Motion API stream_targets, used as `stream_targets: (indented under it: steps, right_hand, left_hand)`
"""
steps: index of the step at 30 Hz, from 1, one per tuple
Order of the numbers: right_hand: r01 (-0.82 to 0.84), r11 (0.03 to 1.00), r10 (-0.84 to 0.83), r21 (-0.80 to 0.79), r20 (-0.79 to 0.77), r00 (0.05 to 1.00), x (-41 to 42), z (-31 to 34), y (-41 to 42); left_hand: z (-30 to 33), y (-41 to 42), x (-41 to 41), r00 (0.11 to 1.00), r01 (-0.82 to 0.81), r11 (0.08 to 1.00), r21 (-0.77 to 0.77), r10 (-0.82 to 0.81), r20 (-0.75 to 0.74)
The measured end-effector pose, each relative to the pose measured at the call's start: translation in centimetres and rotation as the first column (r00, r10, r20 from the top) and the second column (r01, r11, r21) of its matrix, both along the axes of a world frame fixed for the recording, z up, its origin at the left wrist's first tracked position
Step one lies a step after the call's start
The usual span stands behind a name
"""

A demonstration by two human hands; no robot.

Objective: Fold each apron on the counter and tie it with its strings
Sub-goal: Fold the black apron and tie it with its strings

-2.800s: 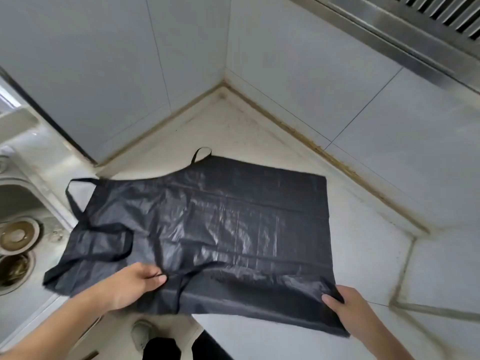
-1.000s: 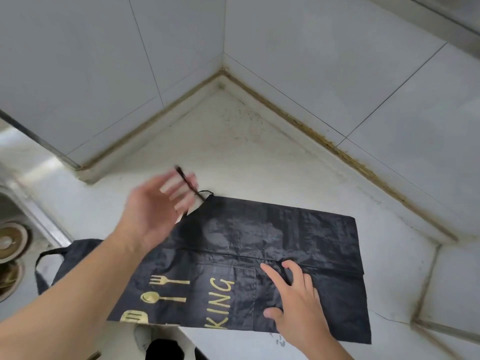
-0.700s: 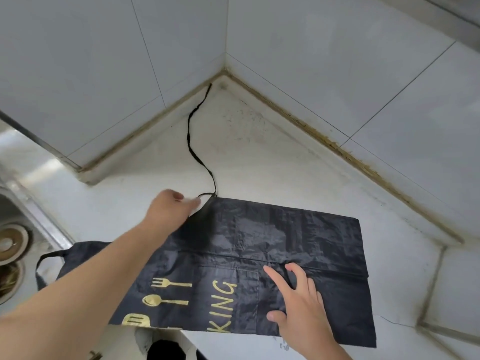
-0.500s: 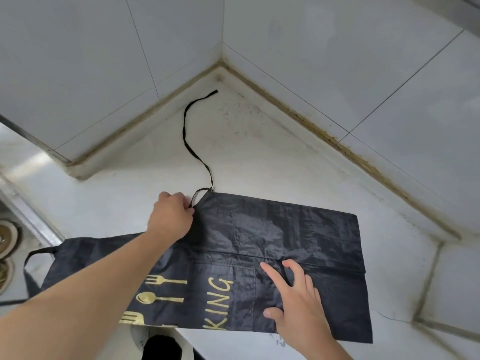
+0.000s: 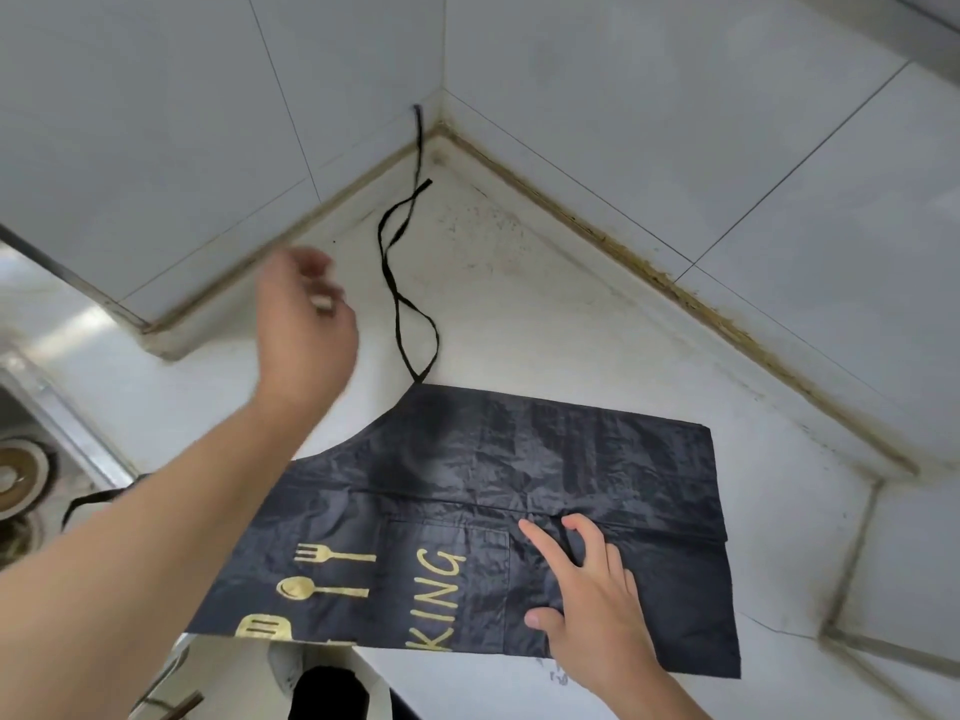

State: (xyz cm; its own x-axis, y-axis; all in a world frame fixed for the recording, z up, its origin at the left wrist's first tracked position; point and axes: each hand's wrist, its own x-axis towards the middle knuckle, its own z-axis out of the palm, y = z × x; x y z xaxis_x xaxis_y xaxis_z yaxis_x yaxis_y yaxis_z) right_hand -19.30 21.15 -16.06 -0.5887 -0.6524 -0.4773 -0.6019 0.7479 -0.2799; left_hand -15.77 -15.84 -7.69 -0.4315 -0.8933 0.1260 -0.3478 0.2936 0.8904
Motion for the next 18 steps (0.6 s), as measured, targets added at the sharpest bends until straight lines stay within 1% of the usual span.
stream_targets:
  steps: [1, 2, 3, 4, 5, 6, 7, 8, 9, 12, 14, 15, 16, 18]
  right_hand:
    - [-0.001, 1.0, 0.001, 0.002, -0.003, 1.0, 0.0, 0.0, 0.0]
    - [-0.001, 1.0, 0.001, 0.005, -0.004, 1.0, 0.0, 0.1, -0.1]
    - [0.0, 1.0, 0.0, 0.01, 0.0, 1.0, 0.0, 0.2, -0.2]
    - [0.002, 1.0, -0.002, 0.012, 0.004, 1.0, 0.0, 0.3, -0.2]
    - [0.001, 1.0, -0.001, 0.01, 0.006, 1.0, 0.0, 0.4, -0.3]
    - [-0.001, 1.0, 0.001, 0.008, 0.007, 1.0, 0.0, 0.4, -0.3]
    - [-0.002, 1.0, 0.002, 0.007, 0.005, 1.0, 0.1, 0.4, -0.1]
    - [-0.001, 1.0, 0.001, 0.006, 0.004, 1.0, 0.1, 0.4, -0.1]
    - [0.004, 1.0, -0.004, 0.008, 0.003, 1.0, 0.2, 0.4, 0.0]
    - [0.009, 1.0, -0.009, 0.03, -0.004, 1.0, 0.6, 0.9, -0.1]
    - [-0.015, 0.999, 0.015, 0.028, 0.002, 1.0, 1.3, 1.6, -0.3]
    - [-0.052, 0.999, 0.052, 0.012, 0.016, 0.999, 1.8, 1.9, -0.4]
    - [-0.105, 0.994, 0.106, -0.014, 0.022, 0.994, 2.3, 2.1, -0.3]
    - [-0.231, 0.971, 0.232, -0.064, 0.004, 0.973, 3.7, 1.7, -0.2]
  left_hand:
    - [-1.0, 1.9, 0.9, 0.99, 0.115, 0.993, -0.004, -0.114, 0.086]
    - [-2.5, 3.9, 2.2, 0.951, 0.256, 0.967, 0.004, -0.252, 0.18]
    - [-4.1, 5.9, 3.8, 0.876, 0.404, 0.914, 0.019, -0.393, 0.278]
    - [-5.8, 7.9, 5.5, 0.768, 0.536, 0.843, 0.042, -0.507, 0.391]
    - [-7.6, 9.6, 7.2, 0.634, 0.635, 0.769, 0.076, -0.575, 0.517]
    - [-9.2, 11.0, 8.9, 0.5, 0.695, 0.712, 0.101, -0.58, 0.643]
    - [-10.4, 12.0, 10.3, 0.401, 0.726, 0.68, 0.103, -0.54, 0.74]
    - [-11.4, 12.4, 11.3, 0.358, 0.736, 0.672, 0.083, -0.49, 0.795]
    - [-11.8, 12.5, 11.9, 0.362, 0.73, 0.681, 0.061, -0.461, 0.81]
    - [-11.4, 11.7, 12.2, 0.422, 0.691, 0.719, 0.07, -0.48, 0.769]
    - [-9.8, 11.5, 12.1, 0.511, 0.693, 0.721, 0.004, -0.495, 0.703]
    - [-9.3, 11.8, 12.4, 0.563, 0.701, 0.712, -0.041, -0.517, 0.644]
    - [-8.9, 12.3, 12.6, 0.587, 0.715, 0.698, -0.046, -0.563, 0.582]
    - [-8.2, 13.6, 13.8, 0.546, 0.754, 0.656, 0.032, -0.653, 0.524]
